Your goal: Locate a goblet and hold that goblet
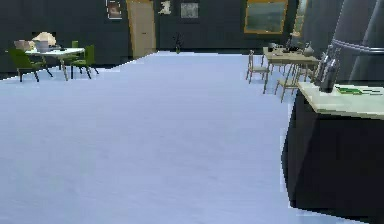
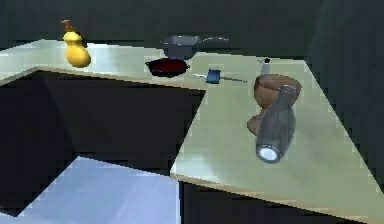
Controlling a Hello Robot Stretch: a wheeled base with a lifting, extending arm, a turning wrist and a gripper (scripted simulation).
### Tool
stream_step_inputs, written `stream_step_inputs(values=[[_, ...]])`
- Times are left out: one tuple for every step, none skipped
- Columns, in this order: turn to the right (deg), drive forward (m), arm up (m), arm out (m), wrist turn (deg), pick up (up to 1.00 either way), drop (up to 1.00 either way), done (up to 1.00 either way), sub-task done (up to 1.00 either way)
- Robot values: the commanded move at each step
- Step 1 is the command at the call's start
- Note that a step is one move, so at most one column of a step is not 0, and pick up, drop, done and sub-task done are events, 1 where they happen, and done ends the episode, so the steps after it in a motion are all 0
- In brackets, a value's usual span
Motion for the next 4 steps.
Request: stream_step_inputs(values=[[-3.0,0.00,0.00,0.00,0.0,0.00,0.00,0.00,0.00],[0.0,0.30,0.00,0.00,0.0,0.00,0.00,0.00,0.00],[39.0,0.00,0.00,0.00,0.0,0.00,0.00,0.00,0.00],[45.0,0.00,0.00,0.00,0.0,0.00,0.00,0.00,0.00]])
